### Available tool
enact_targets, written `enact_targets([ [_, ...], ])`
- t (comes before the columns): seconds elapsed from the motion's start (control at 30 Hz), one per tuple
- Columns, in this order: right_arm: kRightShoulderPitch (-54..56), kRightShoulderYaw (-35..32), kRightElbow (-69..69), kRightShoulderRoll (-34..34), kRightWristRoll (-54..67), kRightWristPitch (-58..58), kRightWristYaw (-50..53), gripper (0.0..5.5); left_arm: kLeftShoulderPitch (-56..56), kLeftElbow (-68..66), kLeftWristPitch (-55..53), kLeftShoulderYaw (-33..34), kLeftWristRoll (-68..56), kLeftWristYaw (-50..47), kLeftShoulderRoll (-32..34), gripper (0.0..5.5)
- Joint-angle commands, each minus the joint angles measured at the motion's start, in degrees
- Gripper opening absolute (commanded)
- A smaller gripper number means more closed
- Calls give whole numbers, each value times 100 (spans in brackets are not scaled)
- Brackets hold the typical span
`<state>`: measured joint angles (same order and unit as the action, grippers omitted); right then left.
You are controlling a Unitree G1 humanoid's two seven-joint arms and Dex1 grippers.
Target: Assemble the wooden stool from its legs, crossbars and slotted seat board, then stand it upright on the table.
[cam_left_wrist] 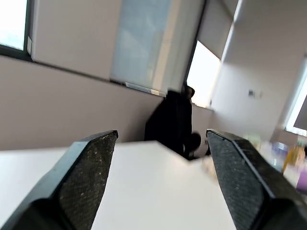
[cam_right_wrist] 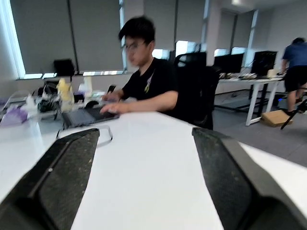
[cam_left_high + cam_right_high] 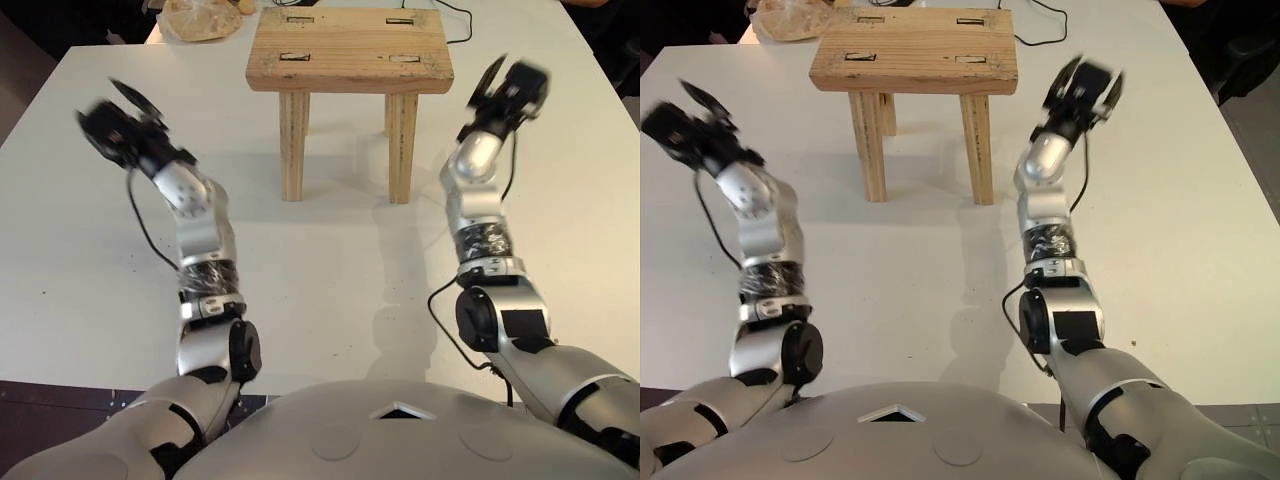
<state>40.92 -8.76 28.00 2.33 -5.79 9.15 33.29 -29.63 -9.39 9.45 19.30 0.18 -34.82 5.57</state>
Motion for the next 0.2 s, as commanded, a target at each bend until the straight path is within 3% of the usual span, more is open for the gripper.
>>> enact_targets([
  [0.03, 1479, 601, -1358, -454, -65, -290, -422, 359, -947, 1538, -447, -615, 529, -254, -397, 344],
  [0.2, 2084, 731, -1402, -1078, 301, -75, -651, 359, -1557, 1519, -261, -1524, 1174, -213, -951, 344],
])
